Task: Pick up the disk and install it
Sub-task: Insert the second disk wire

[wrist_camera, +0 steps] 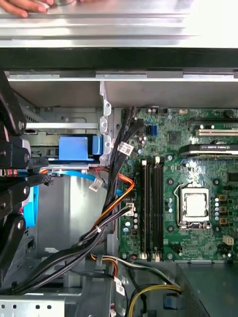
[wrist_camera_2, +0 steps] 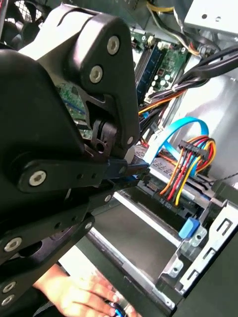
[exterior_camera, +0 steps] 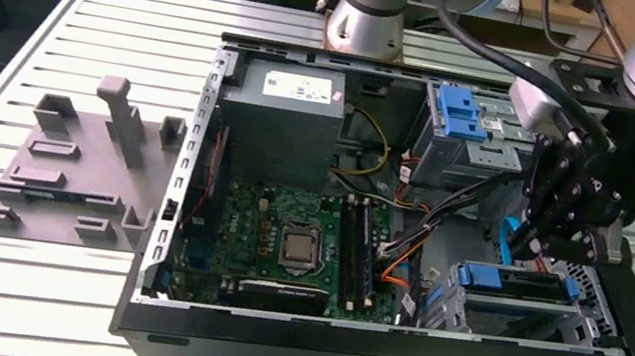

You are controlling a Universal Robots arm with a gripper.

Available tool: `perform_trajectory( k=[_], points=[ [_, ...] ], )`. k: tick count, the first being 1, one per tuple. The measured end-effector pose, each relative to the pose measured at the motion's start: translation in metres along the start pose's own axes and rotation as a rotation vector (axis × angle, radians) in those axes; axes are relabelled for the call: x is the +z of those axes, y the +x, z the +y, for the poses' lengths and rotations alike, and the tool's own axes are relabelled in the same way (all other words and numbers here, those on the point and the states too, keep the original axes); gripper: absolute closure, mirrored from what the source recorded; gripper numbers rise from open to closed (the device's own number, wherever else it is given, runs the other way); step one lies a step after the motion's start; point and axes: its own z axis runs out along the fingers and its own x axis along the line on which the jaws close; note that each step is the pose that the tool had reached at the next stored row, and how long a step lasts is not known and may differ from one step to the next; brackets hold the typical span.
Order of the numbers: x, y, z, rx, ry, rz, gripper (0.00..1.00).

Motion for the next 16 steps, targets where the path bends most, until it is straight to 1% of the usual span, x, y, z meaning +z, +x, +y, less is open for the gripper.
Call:
perform_trajectory(
  k=[1,2,7,12,16],
  points=[
    [0.0006,0.0008,0.0000,0.000,-0.0001,-0.0020,0.84],
    [0.0013,0.0020,0.0000,0.000,-0.0001,-0.0025,0.84],
    [0.0046,0.0107,-0.0002,0.000,-0.0001,-0.0023,0.84],
    [0.0050,0.0115,-0.0003,0.000,-0.0001,-0.0032,0.84],
    [0.0066,0.0115,-0.0029,0.000,-0.0001,-0.0046,0.84]
  ],
)
